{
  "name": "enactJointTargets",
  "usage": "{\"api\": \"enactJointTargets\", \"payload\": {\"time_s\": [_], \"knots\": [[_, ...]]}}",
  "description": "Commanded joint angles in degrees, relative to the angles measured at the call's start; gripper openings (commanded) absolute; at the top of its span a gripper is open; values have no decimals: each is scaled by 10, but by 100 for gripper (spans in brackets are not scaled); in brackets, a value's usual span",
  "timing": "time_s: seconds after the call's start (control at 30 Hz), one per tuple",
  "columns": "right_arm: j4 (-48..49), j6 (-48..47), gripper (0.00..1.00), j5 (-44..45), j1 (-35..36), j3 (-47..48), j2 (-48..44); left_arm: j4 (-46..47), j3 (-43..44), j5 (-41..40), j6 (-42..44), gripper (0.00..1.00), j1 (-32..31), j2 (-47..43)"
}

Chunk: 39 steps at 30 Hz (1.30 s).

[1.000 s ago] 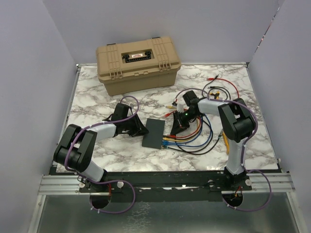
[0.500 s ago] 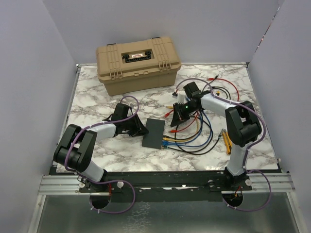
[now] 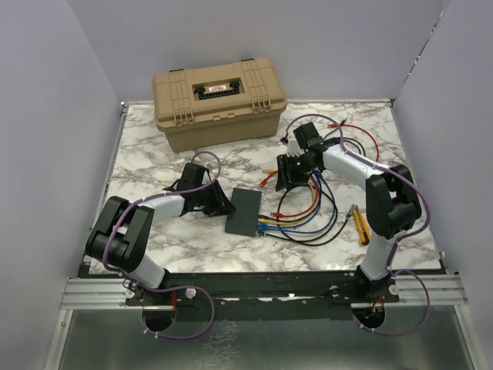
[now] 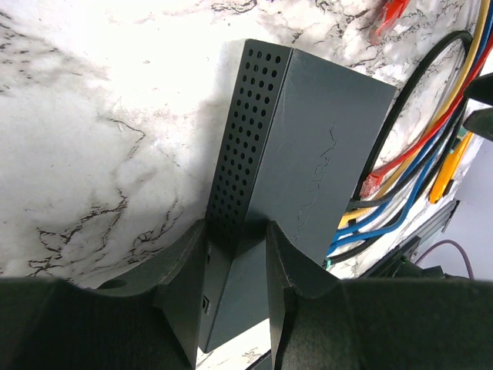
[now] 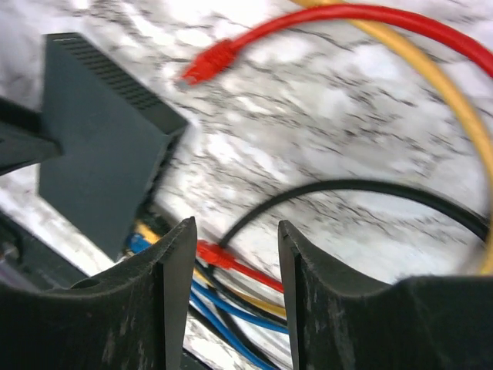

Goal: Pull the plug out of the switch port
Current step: Pick up the connector from the center of the board.

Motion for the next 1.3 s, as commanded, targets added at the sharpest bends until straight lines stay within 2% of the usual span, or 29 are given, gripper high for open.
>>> {"api": "enactJointTargets", "payload": {"time_s": [0.0,0.1,0.23,0.5,0.63,0.77,1.07,1.17,1.27], "knots": [[-30,13,52,155,-4,-17,-34,-106,-29,-122,48,0,5,52],[-33,20,57,213,-14,-21,-40,-106,-27,-120,50,0,4,56],[-28,25,58,250,-41,-20,-41,-106,-27,-119,52,0,5,60],[-25,10,57,235,-108,18,4,-106,-26,-119,53,0,5,62],[-31,1,53,212,-117,42,30,-106,-25,-118,54,0,4,66],[-26,-1,43,175,-117,47,38,-106,-25,-118,53,0,4,67],[-21,-7,40,136,-117,38,55,-106,-23,-117,55,0,5,71],[-19,-8,34,137,-117,32,64,-106,-22,-117,55,0,5,71],[-13,-9,33,143,-118,24,66,-106,-21,-116,55,0,5,71]]}}
